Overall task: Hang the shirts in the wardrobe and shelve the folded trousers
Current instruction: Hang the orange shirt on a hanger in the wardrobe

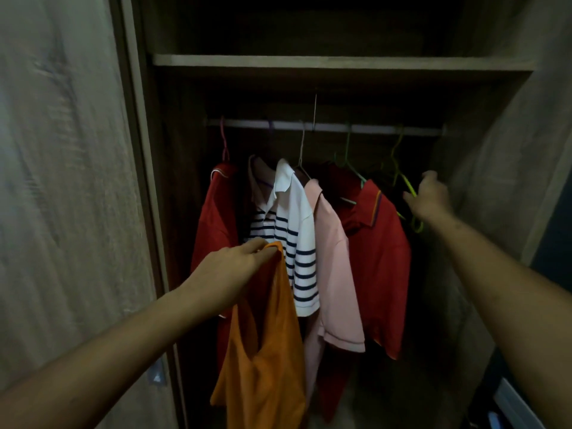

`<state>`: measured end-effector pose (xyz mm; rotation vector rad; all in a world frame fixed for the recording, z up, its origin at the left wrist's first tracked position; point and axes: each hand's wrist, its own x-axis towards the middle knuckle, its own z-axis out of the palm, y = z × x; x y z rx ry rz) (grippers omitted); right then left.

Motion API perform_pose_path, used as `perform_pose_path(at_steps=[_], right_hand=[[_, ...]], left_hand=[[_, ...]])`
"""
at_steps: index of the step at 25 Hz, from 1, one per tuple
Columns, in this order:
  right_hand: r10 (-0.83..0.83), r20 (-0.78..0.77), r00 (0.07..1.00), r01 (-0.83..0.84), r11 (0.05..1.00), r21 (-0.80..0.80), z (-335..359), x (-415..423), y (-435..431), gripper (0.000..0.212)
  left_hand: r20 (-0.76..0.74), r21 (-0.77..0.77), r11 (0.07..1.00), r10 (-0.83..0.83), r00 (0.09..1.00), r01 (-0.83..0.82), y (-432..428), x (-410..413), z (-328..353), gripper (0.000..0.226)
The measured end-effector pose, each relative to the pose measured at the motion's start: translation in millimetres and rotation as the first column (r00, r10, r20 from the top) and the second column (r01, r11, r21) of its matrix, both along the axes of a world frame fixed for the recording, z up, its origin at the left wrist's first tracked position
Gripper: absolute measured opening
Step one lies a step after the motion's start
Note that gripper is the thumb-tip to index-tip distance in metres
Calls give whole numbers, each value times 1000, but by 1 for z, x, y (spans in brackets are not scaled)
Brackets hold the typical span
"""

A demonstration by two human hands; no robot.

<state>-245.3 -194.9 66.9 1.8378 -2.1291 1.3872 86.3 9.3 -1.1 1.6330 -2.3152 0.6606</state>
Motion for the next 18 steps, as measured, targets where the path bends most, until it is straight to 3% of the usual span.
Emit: perform_pose_path(at_steps=[2, 4, 7, 11, 15, 18], right_hand=[[14, 146, 989, -23, 998, 57, -9, 3, -19, 38], [63, 245, 967, -60, 998, -23, -15, 7, -26, 29], [150, 245, 958, -103, 976, -193, -18, 16, -12, 27], [362, 249, 898, -233, 873, -429, -70, 18, 16, 21], [422, 392, 818, -274, 884, -380, -124, 11, 36, 31], [372, 408, 834, -201, 893, -402, -141, 10, 63, 30]], left_hand=[[-25, 16, 1000, 23, 999, -22, -3, 7, 2, 62], [-45, 23, 1000, 18, 999, -17, -6, 16, 2, 59], [-96, 39, 999, 3, 995, 0, -10, 27, 1, 58], [-152, 58, 998, 38, 988, -29, -18, 34, 1, 62], [-213, 115, 993, 56, 975, -32, -26, 33, 5, 65], [-264, 154, 988, 56, 963, -16, -29, 29, 4, 65]])
